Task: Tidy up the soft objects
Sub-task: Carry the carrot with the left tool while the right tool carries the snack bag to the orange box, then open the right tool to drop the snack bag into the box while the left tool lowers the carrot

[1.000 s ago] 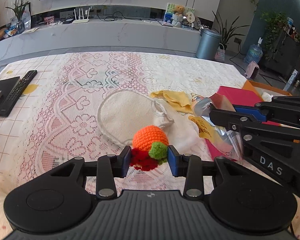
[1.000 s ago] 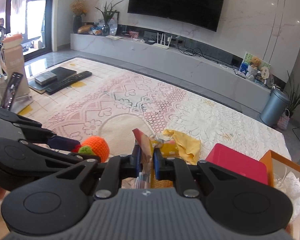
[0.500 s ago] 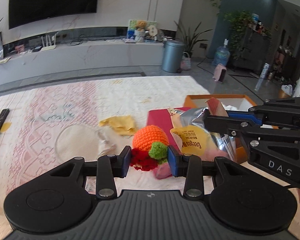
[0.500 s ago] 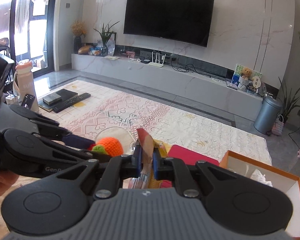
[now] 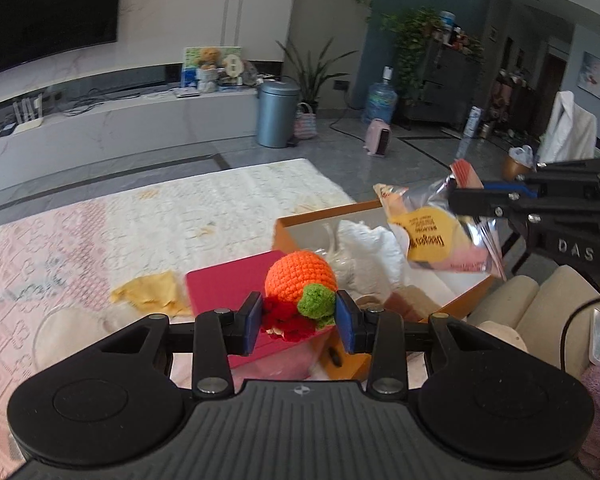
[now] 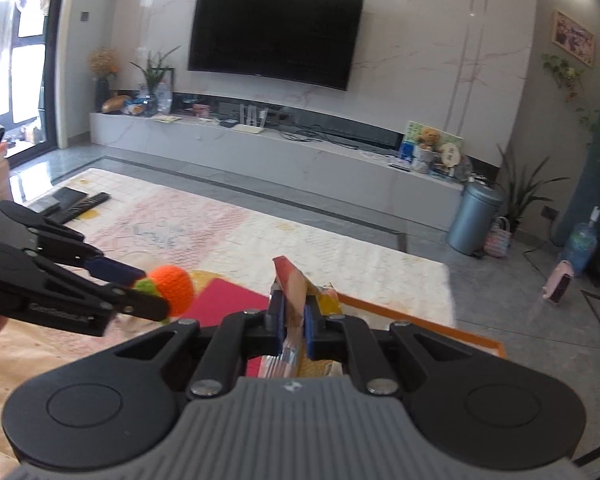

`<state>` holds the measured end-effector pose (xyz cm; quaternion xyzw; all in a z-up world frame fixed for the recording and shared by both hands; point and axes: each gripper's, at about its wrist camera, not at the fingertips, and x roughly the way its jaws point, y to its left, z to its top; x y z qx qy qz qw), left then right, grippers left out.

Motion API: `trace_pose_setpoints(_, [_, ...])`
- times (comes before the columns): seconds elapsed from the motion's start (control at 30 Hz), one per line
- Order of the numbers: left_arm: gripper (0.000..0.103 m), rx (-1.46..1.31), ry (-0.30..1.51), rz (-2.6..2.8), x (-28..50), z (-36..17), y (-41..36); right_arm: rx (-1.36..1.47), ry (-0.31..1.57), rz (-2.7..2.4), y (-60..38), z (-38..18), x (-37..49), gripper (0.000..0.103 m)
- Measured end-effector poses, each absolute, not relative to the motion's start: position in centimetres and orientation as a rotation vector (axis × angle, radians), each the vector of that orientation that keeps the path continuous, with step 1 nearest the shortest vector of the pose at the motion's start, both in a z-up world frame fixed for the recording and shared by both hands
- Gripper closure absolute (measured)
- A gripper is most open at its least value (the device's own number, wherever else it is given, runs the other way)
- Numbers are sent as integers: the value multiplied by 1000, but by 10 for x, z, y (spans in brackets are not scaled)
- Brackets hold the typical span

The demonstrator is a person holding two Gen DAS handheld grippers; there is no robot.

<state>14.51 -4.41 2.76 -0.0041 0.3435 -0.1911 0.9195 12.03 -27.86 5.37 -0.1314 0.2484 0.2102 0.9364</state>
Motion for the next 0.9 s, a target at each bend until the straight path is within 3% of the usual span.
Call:
trace_pose_setpoints(0.2, [59,60,718,-494,171,18,-84,-301,577,408,-320,43,155,96])
trace_pose_setpoints(0.6, [59,102,828,-592,237,-23,-141,-520,755,450,-363,-33,238,96])
trace_pose_setpoints(0.9, [59,82,891,-602,261,-45,-159,-804,817,505,-372,-82,276,96])
